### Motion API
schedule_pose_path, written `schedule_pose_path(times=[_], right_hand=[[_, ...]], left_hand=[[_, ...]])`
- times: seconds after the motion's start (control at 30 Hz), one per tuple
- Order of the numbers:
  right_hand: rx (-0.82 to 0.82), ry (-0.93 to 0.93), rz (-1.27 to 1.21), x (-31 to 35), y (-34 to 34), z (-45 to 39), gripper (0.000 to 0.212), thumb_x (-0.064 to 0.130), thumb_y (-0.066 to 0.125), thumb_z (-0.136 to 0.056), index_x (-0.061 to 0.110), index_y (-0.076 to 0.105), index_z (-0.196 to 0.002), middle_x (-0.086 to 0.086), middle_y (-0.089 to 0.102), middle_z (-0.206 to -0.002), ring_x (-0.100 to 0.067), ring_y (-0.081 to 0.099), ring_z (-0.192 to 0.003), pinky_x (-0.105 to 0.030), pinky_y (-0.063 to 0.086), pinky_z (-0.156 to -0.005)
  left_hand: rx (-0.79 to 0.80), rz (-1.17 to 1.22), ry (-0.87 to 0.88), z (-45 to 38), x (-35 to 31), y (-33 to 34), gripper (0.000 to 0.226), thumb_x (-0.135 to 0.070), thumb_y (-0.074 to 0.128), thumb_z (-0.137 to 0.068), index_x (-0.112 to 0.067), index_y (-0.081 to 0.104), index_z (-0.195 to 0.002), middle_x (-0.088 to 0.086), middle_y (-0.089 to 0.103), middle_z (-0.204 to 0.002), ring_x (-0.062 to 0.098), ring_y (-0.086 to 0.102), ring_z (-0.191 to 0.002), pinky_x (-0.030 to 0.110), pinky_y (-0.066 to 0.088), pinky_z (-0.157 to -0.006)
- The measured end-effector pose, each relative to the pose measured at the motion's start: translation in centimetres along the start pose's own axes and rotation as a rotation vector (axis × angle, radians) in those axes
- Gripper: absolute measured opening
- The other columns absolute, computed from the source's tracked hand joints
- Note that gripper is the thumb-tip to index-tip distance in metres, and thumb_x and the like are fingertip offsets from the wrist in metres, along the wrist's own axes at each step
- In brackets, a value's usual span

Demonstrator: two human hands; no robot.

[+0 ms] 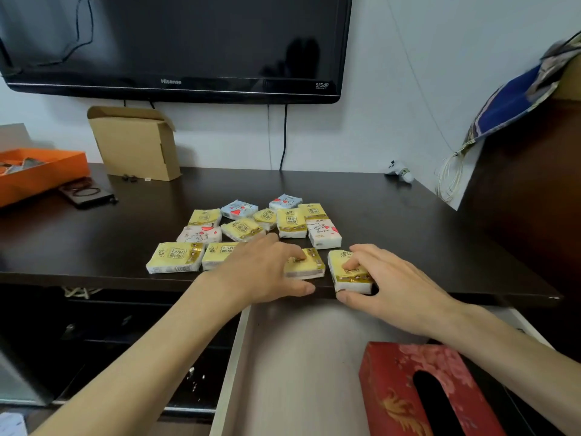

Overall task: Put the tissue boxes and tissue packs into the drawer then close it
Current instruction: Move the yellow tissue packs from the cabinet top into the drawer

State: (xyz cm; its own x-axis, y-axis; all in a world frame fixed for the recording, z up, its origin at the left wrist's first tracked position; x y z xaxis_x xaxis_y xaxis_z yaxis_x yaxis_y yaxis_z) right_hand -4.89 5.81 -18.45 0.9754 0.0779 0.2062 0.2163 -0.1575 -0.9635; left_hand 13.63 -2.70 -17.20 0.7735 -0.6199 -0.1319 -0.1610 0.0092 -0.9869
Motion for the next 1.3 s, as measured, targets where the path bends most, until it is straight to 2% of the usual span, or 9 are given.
schedule_pose_path(times=[0.17,0.3,0.53,0.7,0.77,0.83,0.93,1.1,1.3], right_hand=[[0.022,-0.005,0.058,-0.5,-0.6,-0.4,0.034,0.069,0.052,-0.086,0.043,0.045,-0.108,0.022,0.050,-0.124,-0.011,0.055,-0.104,-0.034,0.045,-0.075],[0.019,0.007,0.071,-1.4,-0.7,-0.4,0.041,0.070,0.053,-0.086,0.043,0.051,-0.117,0.025,0.044,-0.124,-0.007,0.051,-0.092,-0.033,0.041,-0.069],[0.012,-0.018,-0.070,-3.1,-0.8,0.2,0.032,0.057,0.062,-0.093,0.042,0.060,-0.121,0.024,0.048,-0.130,-0.003,0.050,-0.099,-0.038,0.051,-0.084],[0.016,0.009,-0.228,-5.0,-1.3,0.6,0.021,0.042,0.076,-0.089,0.043,0.065,-0.106,0.013,0.056,-0.133,-0.008,0.058,-0.103,-0.042,0.049,-0.095],[0.016,0.011,-0.267,-5.4,-1.5,0.7,0.021,0.039,0.079,-0.087,0.045,0.064,-0.101,0.012,0.057,-0.132,-0.009,0.059,-0.103,-0.040,0.049,-0.096],[0.012,0.011,-0.292,-5.6,-1.5,0.7,0.022,0.039,0.081,-0.085,0.044,0.065,-0.099,0.013,0.058,-0.132,-0.009,0.059,-0.104,-0.038,0.048,-0.096],[0.009,0.010,-0.279,-5.8,-1.3,0.7,0.024,0.044,0.080,-0.084,0.041,0.065,-0.101,0.019,0.054,-0.133,-0.007,0.055,-0.114,-0.028,0.043,-0.092],[0.003,0.037,-0.275,-5.7,-1.2,0.3,0.029,0.046,0.081,-0.082,0.039,0.063,-0.103,0.022,0.057,-0.130,0.004,0.045,-0.109,-0.028,0.040,-0.086],[-0.111,0.007,-0.286,-3.6,-1.8,1.8,0.046,0.069,0.072,-0.066,0.042,0.060,-0.102,0.025,0.060,-0.107,0.000,0.050,-0.109,-0.033,0.048,-0.088]], left_hand=[[-0.047,0.047,0.015,-0.3,-1.5,0.2,0.060,-0.066,0.059,-0.082,-0.026,0.066,-0.126,0.001,0.068,-0.108,0.021,0.058,-0.102,0.033,0.043,-0.075],[-0.065,0.026,-0.028,-0.8,-2.0,0.6,0.055,-0.060,0.062,-0.083,-0.020,0.066,-0.121,0.004,0.067,-0.106,0.023,0.059,-0.098,0.036,0.048,-0.074],[-0.073,-0.008,0.017,-0.7,-1.8,0.3,0.041,-0.026,0.058,-0.093,-0.031,0.058,-0.134,0.001,0.060,-0.127,0.023,0.057,-0.115,0.038,0.051,-0.089],[-0.014,0.120,-0.023,-1.2,-1.2,0.1,0.041,0.000,0.058,-0.085,-0.033,0.063,-0.111,-0.001,0.049,-0.122,0.024,0.053,-0.109,0.039,0.052,-0.088],[-0.005,0.216,-0.032,-1.4,-1.7,0.1,0.028,-0.006,0.058,-0.084,-0.033,0.061,-0.093,-0.004,0.053,-0.115,0.019,0.054,-0.103,0.034,0.049,-0.082],[-0.025,0.303,-0.070,-1.6,-1.9,0.3,0.002,-0.031,0.060,-0.081,-0.031,0.058,-0.081,-0.008,0.063,-0.100,0.013,0.058,-0.087,0.033,0.047,-0.070],[-0.058,0.320,-0.090,-1.8,-1.8,0.8,0.040,-0.067,0.062,-0.068,-0.030,0.054,-0.077,-0.011,0.061,-0.079,0.009,0.057,-0.073,0.033,0.043,-0.059],[-0.046,0.242,-0.014,-1.2,-2.1,0.7,0.035,-0.057,0.075,-0.072,-0.034,0.053,-0.087,-0.014,0.057,-0.090,0.006,0.054,-0.080,0.031,0.045,-0.061],[-0.118,0.482,0.074,2.8,-1.4,-0.3,0.037,-0.049,0.084,-0.068,-0.035,0.061,-0.093,-0.015,0.063,-0.098,0.007,0.060,-0.090,0.039,0.054,-0.077]])
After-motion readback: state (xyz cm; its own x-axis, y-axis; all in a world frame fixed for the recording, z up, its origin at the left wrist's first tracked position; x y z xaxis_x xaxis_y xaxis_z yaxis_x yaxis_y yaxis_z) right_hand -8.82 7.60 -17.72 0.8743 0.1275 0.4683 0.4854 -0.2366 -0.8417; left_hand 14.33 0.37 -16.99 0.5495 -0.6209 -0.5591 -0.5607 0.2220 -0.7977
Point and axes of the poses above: each hand's wrist, its own z-axis away from the middle knuckle, its own y-axis out of the palm, x = y × z, the point moved 6 cm from there along -z, towards the middle knuckle
